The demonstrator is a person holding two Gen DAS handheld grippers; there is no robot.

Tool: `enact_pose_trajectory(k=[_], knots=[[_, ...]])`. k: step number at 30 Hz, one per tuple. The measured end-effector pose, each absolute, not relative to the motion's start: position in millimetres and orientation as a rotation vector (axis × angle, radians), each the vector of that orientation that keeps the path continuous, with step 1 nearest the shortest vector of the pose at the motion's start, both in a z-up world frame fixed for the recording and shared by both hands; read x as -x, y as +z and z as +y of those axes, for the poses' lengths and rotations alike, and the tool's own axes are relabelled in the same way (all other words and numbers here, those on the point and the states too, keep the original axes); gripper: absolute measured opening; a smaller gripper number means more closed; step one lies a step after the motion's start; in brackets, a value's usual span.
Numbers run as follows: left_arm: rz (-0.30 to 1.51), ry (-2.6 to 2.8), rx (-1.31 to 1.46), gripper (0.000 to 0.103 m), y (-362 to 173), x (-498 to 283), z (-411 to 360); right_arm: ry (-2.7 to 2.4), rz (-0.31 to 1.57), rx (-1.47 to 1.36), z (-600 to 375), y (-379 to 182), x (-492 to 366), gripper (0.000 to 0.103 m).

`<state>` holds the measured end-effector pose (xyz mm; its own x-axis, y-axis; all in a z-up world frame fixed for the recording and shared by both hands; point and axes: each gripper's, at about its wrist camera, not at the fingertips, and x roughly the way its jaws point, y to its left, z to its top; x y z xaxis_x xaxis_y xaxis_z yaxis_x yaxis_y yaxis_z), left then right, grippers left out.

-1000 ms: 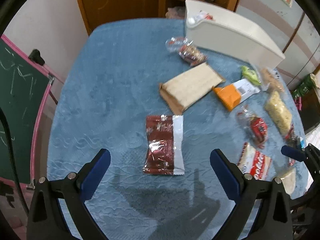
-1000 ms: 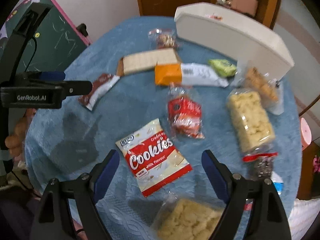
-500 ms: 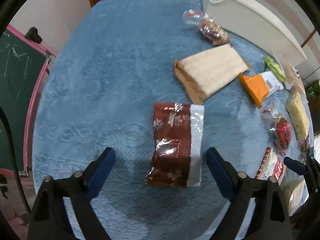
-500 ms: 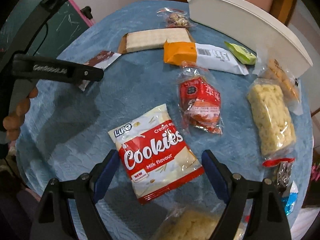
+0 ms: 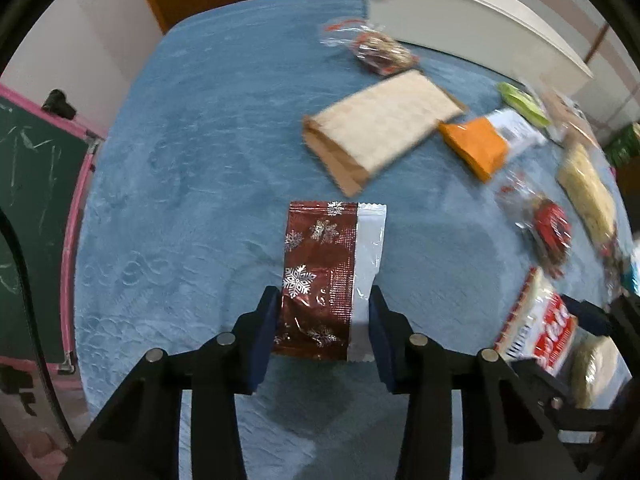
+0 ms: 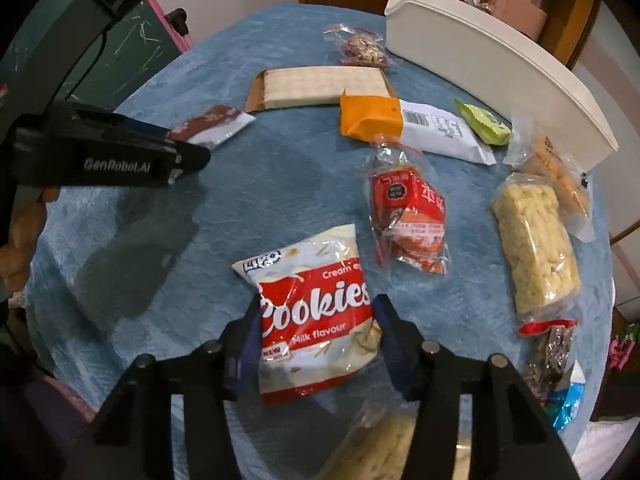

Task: Organize snacks
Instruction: 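Grasp the snowflake packet with the left tool while the right grasps the Cookies pack, then carry both packets over the white bin and release them inside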

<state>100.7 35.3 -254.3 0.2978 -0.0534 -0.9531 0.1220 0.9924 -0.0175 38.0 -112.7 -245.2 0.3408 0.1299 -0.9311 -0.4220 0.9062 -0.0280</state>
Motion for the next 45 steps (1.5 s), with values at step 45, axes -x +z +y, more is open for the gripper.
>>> enact_pose_trajectory(k=[45], knots=[[0.684, -0.194, -0.186, 0.039, 71, -247, -99, -0.05, 0.615, -0.073, -267, 79, -225, 0.052]])
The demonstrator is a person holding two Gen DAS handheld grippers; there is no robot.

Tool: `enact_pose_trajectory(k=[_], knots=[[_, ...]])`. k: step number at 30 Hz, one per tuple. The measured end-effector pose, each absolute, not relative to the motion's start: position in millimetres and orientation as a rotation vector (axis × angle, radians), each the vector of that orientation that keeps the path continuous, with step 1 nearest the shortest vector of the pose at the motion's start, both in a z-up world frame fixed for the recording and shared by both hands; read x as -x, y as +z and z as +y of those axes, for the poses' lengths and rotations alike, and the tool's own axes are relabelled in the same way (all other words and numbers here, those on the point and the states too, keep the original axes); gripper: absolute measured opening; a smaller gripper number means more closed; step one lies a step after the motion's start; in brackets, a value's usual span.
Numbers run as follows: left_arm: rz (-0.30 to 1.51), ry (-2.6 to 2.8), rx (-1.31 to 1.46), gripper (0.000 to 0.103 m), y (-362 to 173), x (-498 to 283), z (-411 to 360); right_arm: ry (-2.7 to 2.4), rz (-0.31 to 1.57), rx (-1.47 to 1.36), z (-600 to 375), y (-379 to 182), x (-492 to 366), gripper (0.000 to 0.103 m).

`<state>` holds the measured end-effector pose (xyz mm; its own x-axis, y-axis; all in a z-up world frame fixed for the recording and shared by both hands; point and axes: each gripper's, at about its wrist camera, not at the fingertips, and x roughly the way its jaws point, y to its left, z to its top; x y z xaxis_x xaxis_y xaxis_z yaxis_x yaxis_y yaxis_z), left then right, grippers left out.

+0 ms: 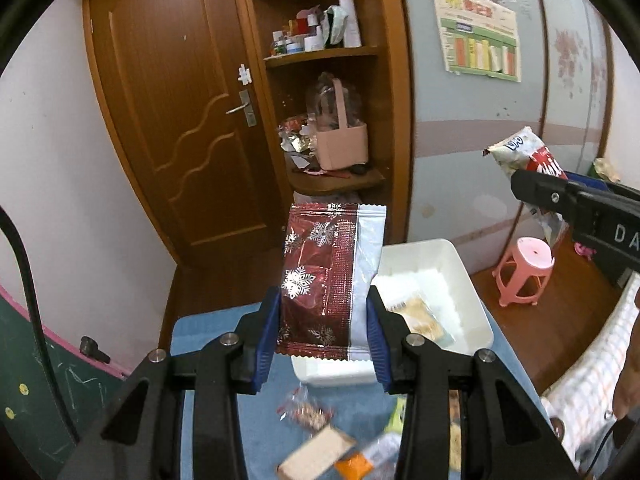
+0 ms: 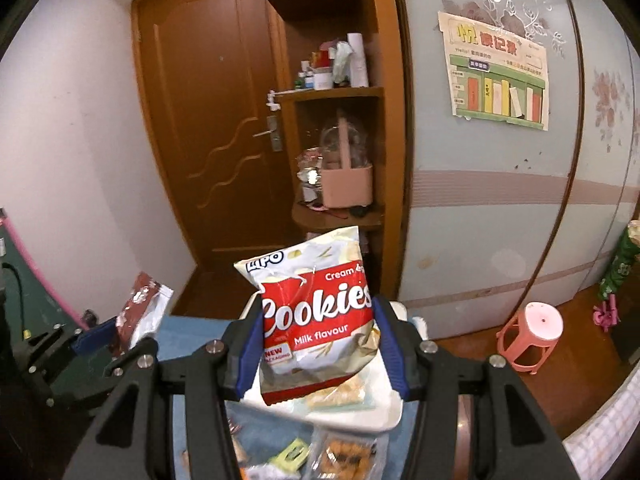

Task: Organize snacks
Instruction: 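Carry both packets over the white bin and release them inside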

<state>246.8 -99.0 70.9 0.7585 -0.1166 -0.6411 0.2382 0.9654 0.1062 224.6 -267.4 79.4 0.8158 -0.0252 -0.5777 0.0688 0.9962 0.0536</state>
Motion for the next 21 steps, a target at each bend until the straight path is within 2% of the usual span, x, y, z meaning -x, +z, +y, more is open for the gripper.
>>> enact_pose_trajectory(k=[9, 11, 13, 14, 15, 21], knots=[[0.834, -0.165, -0.164, 0.04, -9, -335, -124, -0.128, 0.742, -0.06, -280, 17, -297, 0.055], [0.84, -0.158, -0.182, 0.042, -25, -344, -131, -0.126, 0.779, -0.086, -286, -2, -310, 0.058], [0.85, -0.155, -0.205, 0.069, -36, -350, -137, -0.127, 0.813, -0.101, -290, -19, -318, 0.065], [0.86, -0.153, -0.216, 0.093, -41, -353, -140, -0.131, 0.837, -0.113, -292, -29, -323, 0.066], [0.851, -0.147, -0.224, 0.098, -43, -352, -142, -0.135, 0.857, -0.13, -295, -35, -326, 0.067], [0.841, -0.17, -0.262, 0.098, -46, -347, -149, -0.111, 0.96, -0.244, -304, -62, -331, 0.068]])
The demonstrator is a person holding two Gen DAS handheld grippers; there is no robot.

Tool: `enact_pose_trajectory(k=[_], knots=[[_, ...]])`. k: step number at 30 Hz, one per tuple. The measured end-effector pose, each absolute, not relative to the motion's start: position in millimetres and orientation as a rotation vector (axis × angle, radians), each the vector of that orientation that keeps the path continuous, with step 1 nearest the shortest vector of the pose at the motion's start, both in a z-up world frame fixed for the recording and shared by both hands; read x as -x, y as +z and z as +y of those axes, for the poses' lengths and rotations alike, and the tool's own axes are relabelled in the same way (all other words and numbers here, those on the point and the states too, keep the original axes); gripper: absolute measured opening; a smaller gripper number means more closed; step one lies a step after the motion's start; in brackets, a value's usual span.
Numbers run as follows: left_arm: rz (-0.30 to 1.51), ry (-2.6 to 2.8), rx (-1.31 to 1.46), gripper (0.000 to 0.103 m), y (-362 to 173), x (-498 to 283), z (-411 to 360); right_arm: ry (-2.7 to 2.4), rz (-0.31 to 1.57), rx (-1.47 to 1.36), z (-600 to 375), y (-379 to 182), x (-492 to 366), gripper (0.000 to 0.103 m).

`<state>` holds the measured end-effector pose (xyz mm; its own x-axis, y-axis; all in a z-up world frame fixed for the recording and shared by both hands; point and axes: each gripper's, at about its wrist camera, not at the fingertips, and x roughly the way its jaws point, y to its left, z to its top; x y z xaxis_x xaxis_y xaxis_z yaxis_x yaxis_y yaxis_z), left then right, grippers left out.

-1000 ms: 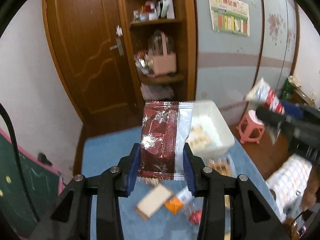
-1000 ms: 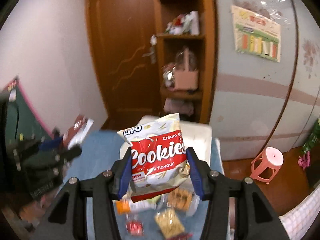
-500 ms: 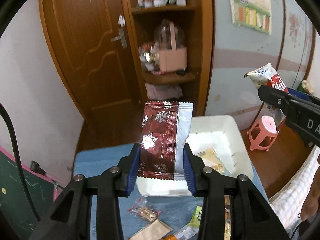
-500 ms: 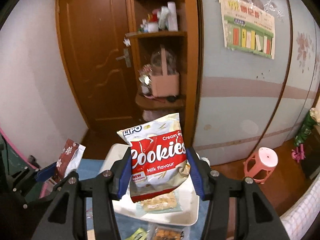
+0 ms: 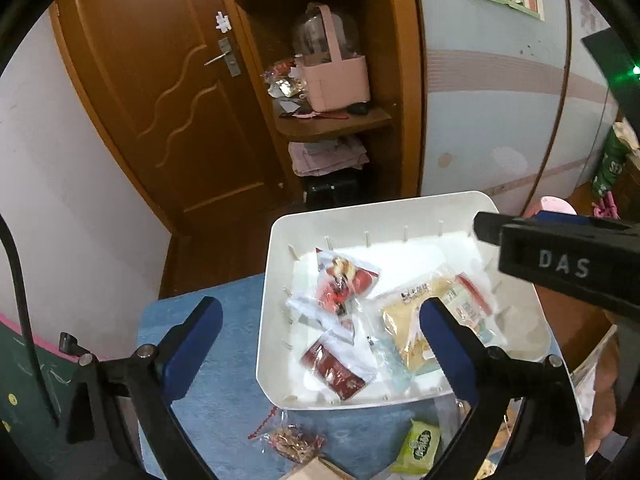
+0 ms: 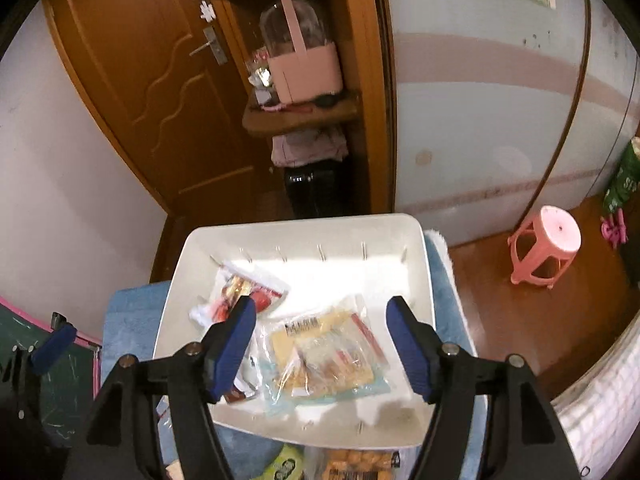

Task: Organize snacks
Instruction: 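Carry both packets over the white bin and release them inside, then move both tools back toward the cracker bag and blue foil packet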

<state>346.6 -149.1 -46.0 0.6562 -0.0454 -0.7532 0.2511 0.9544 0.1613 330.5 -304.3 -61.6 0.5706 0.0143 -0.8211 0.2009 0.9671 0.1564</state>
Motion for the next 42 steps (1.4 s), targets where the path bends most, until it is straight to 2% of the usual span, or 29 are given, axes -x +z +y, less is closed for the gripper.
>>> enact_pose_trajectory(k=[7, 26, 42], knots=[[0.847, -0.189, -0.227, 0.098, -32, -316, -136, -0.075, 0.963, -0.201, -295, -48, -310, 0.068], [0.805, -0.209, -0.097, 0.098, 48, -207, -76, -0.031, 0.836, -0.089, -259, 51, -197, 0.068], [0.78, -0.317, -0.086, 0.098, 61, -113, -64, 0.074, 0.755, -0.023, -244, 63, -90, 0.068]])
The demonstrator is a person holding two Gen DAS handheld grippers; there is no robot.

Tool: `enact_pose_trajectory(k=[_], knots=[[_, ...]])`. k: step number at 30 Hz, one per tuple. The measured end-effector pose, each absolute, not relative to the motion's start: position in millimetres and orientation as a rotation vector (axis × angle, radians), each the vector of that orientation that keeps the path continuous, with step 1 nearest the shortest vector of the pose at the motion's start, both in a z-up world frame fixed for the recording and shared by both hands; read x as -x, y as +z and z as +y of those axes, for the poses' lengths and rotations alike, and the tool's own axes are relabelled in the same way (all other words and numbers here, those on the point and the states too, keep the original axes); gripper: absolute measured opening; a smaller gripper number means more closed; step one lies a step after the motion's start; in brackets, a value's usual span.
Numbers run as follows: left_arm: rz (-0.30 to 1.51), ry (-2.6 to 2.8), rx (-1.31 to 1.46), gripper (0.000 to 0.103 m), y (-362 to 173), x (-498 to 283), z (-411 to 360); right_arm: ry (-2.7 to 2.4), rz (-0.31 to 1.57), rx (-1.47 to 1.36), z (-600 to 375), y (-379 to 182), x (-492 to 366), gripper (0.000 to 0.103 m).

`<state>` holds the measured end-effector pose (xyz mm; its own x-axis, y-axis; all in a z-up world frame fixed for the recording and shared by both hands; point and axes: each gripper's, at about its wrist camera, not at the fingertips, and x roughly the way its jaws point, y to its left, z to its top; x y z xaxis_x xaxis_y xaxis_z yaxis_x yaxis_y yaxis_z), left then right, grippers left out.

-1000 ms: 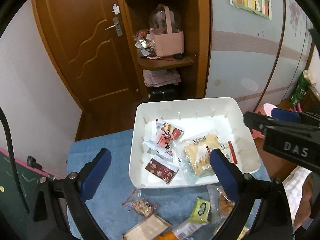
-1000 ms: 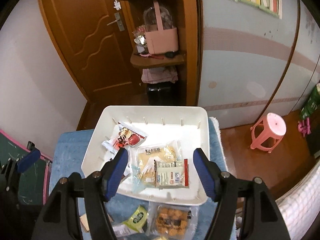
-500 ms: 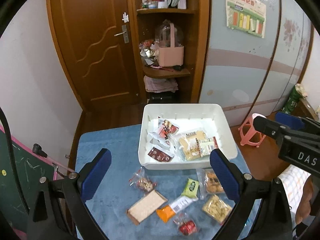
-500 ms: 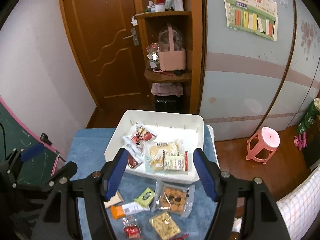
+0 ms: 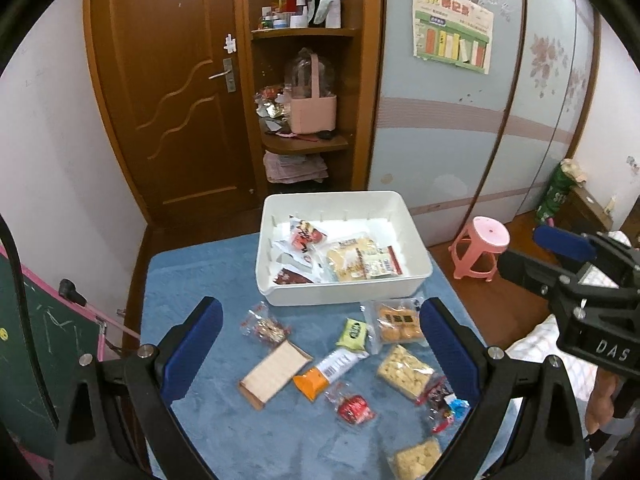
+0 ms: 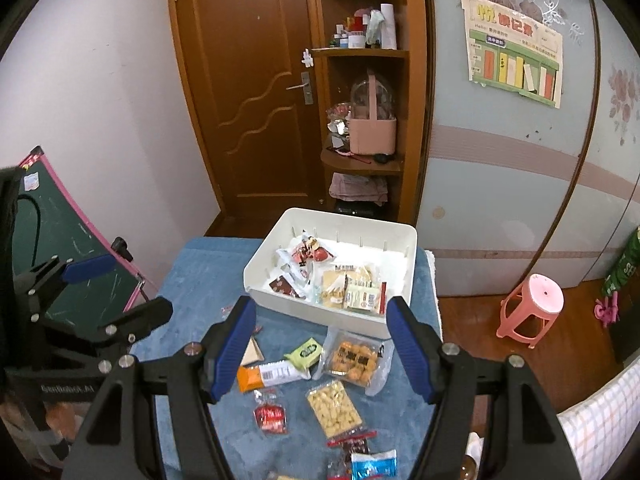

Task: Organize snacks
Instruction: 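Move both tools back toward the cracker bag and blue foil packet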

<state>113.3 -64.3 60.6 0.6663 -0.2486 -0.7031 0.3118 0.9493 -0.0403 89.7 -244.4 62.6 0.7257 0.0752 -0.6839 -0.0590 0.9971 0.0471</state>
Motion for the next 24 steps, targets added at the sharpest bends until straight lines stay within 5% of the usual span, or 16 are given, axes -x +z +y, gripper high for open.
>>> enact_pose_trajectory(k=[11, 24], knots=[[0.844, -0.427, -0.13, 0.098, 9, -70, -79, 0.037, 0.788, -0.014, -260, 11, -45, 0.068], [0.994, -0.658, -0.396, 0.098, -129, -17, -145, -0.076, 0.976, -0.112, -302, -116, -16, 0.068]])
